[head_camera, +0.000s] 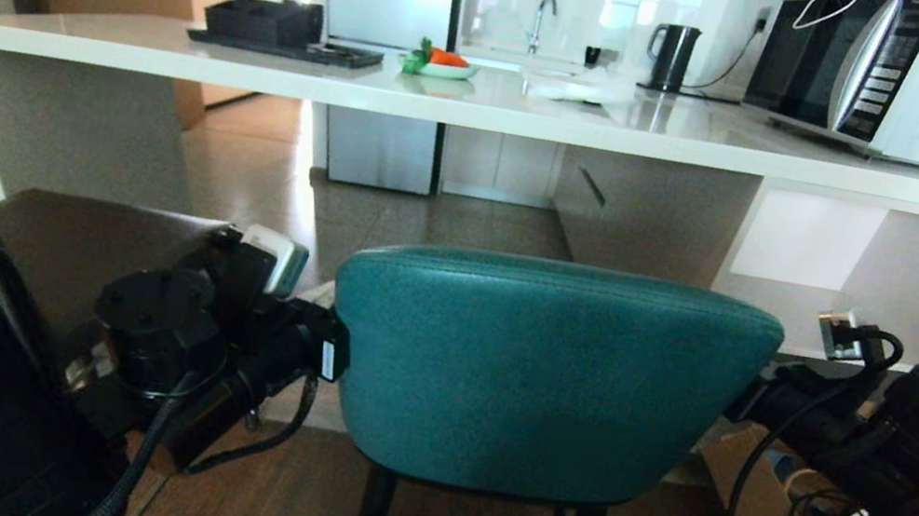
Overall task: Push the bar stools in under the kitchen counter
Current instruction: Pull the blue chair out from under the dining table
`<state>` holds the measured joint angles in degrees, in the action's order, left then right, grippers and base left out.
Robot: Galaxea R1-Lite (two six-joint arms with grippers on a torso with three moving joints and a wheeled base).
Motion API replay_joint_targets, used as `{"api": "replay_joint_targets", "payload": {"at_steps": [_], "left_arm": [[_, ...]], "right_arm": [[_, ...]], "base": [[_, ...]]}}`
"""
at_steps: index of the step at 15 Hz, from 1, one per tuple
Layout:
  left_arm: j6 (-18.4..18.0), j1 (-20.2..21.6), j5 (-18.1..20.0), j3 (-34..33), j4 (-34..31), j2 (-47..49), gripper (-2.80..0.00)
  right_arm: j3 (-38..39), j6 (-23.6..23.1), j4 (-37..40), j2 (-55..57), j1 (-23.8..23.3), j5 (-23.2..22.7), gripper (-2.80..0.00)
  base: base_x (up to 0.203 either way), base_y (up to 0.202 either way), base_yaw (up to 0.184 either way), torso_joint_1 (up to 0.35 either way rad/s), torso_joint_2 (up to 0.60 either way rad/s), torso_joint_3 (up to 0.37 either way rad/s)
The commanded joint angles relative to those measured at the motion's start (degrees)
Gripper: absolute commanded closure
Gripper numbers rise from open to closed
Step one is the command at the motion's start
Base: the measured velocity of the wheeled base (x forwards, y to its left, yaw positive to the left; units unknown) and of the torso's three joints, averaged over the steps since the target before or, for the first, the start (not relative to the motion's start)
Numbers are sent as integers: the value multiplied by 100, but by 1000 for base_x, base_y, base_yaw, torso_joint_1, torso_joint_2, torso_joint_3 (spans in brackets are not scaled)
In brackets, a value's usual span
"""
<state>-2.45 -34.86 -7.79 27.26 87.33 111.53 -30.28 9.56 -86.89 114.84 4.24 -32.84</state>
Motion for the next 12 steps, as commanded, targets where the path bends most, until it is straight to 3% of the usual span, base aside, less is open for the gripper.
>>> {"api": "replay_joint_targets", "payload": {"at_steps": [1,9,12], "left_arm": [[47,60,-259,73,33,-115,0],[117,575,-281,37,33,-227,0],[127,1261,-180,-15,33,-387,0]], "right_arm": [[19,26,-77,-180,-169,-30,0],[409,28,-77,-614,-328,-74,0],[354,137,-77,-711,-788,-106,0]], "base": [[0,0,0,0,0,0],[0,0,0,0,0,0],[0,0,0,0,0,0]]}}
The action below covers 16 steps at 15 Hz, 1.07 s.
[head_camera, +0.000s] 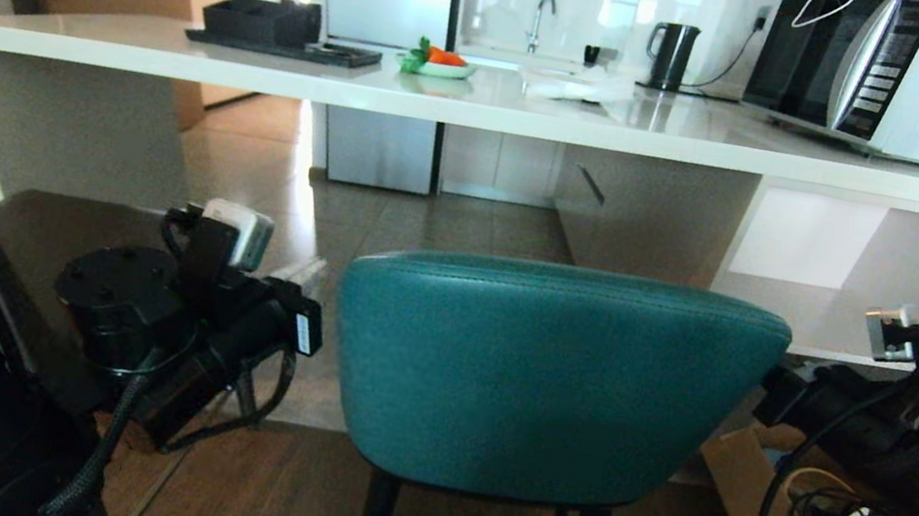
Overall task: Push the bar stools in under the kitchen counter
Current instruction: Pull the blue chair out from under the dining table, then push the gray chair back under the dining table
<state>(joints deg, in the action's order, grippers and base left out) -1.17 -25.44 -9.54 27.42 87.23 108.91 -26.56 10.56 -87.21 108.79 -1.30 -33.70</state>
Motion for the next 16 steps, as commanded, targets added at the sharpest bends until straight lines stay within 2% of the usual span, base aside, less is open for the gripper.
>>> {"api": "replay_joint_targets", "payload": {"at_steps": [1,4,6,8,10,12,14,16], "left_arm": [[4,593,91,-90,44,-224,0],[17,1220,238,-328,43,-594,0],[55,1447,177,-368,39,-940,0],[160,1592,-19,-320,-360,-1423,0],[377,1615,-134,-191,-1193,-2140,0],[516,1634,-222,147,-2456,-2927,0],[669,1637,-343,620,-3807,-3757,0],[773,1612,-380,997,-5015,-4647,0]], "right_arm": [[-35,102,-45,-119,-457,-42,0],[-58,271,-45,-411,-1049,-22,0],[-19,342,-45,-817,-1365,30,0],[34,564,-33,-1392,-1545,33,0],[16,797,396,-2216,-1601,-16,0],[-155,1099,1201,-3076,-1621,-289,0],[-435,1746,1996,-3958,-1629,-817,0],[-610,2438,2446,-4812,-1634,-1618,0]], "base": [[0,0,0,0,0,0],[0,0,0,0,0,0],[0,0,0,0,0,0],[0,0,0,0,0,0],[0,0,0,0,0,0],[0,0,0,0,0,0],[0,0,0,0,0,0],[0,0,0,0,0,0]]}}
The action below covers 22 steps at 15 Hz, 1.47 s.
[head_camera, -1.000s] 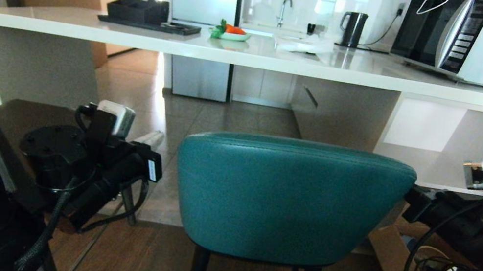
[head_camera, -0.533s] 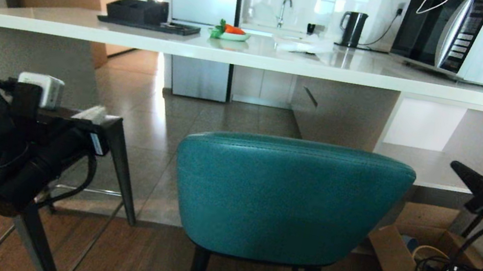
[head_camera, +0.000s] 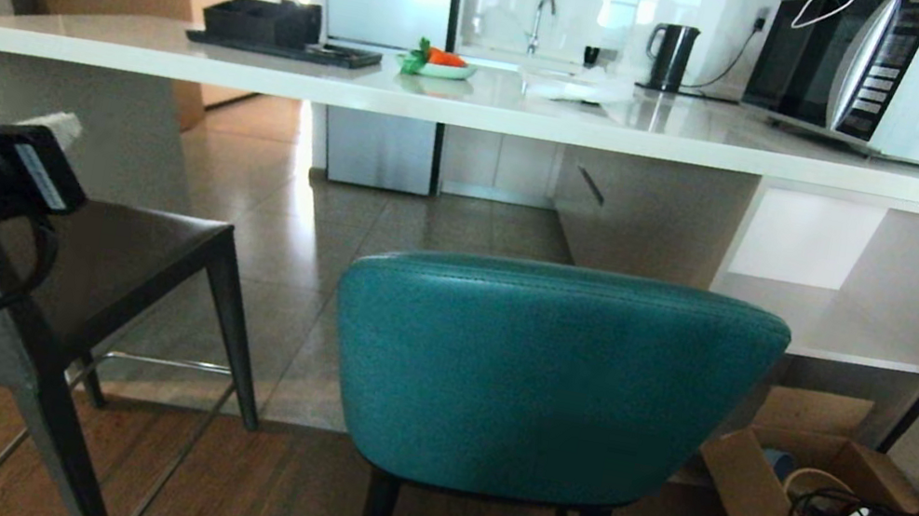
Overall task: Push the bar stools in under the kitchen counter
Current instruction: Push the gray chair back under the dining table
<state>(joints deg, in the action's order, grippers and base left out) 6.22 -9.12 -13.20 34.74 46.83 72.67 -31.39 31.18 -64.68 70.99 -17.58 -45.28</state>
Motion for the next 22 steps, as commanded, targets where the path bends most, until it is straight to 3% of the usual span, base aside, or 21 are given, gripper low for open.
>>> {"api": "replay_joint_targets", "payload": {"at_steps": [1,4,6,8,12,14,17,19,22], "left_arm": [[76,-70,-19,378,-1419,-1413,0],[84,-217,-27,581,-2552,-2568,0],[89,-182,-35,877,-3461,-3257,0],[91,26,-29,1287,-4162,-3738,0],[75,155,-13,1479,-4689,-4306,0],[72,241,15,1292,-5031,-4659,0],[72,1044,98,1289,-5165,-4785,0],[78,1266,1043,1102,-5229,-5108,0],[46,1242,1606,643,-5352,-5535,0]], "right_arm": [[-168,635,305,-1393,-7,-775,0],[-243,1512,434,-2400,-8,-1490,0],[-464,2423,457,-2941,1,-1742,0],[-968,2918,463,-3153,23,-1828,0],[-2084,3802,573,-3389,116,-1896,0],[-2162,4299,655,-3745,258,-2130,0],[-2353,5047,675,-4064,712,-2324,0],[-2558,5276,684,-4286,1134,-2433,0],[-2539,5349,1274,-5136,1366,-2642,0]], "base": [[0,0,0,0,0,0],[0,0,0,0,0,0],[0,0,0,0,0,0],[0,0,0,0,0,0],[0,0,0,0,0,0],[0,0,0,0,0,0],[0,0,0,0,0,0],[0,0,0,0,0,0],[0,0,0,0,0,0]]}}
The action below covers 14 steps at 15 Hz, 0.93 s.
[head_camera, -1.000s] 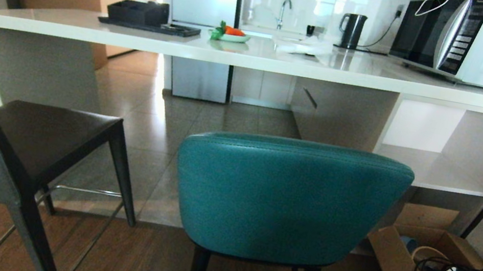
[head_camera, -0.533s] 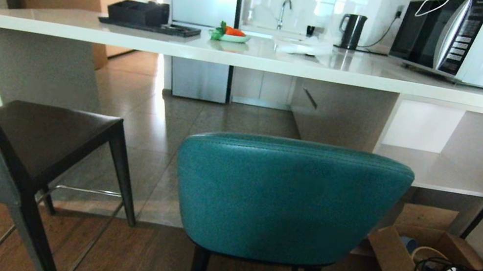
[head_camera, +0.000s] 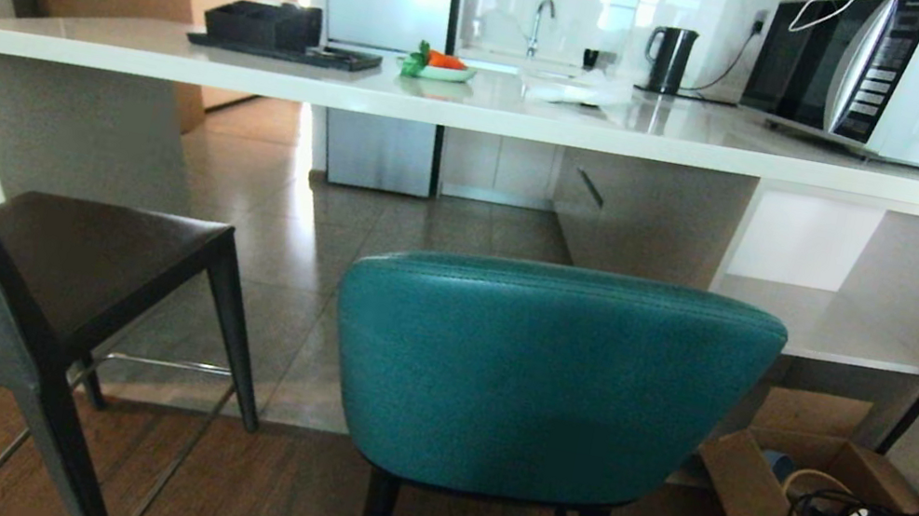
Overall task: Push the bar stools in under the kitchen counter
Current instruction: Push the gray chair back under the dining table
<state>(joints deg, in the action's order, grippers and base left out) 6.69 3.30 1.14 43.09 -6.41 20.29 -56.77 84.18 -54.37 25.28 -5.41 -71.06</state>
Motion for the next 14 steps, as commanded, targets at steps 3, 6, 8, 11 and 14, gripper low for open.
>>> {"api": "replay_joint_targets", "payload": {"at_steps": [3,6,8,11,14], "left_arm": [[-180,-115,714,-692,-233,-801,0],[-512,-222,732,-1423,-256,-1217,0],[-748,-268,723,-1842,-236,-1434,0],[-810,-286,695,-2104,-229,-1590,0],[-810,-286,687,-2268,-224,-1644,0]], "right_arm": [[181,67,1171,-1715,508,-123,0],[619,2,2042,-2544,558,-8,0],[1214,-328,2158,-2533,561,443,0],[2274,-1683,2758,-2529,559,1672,0],[2739,-4319,4257,-2528,562,3650,0]], "base": [[0,0,0,0,0,0],[0,0,0,0,0,0],[0,0,0,0,0,0],[0,0,0,0,0,0],[0,0,0,0,0,0]]}}
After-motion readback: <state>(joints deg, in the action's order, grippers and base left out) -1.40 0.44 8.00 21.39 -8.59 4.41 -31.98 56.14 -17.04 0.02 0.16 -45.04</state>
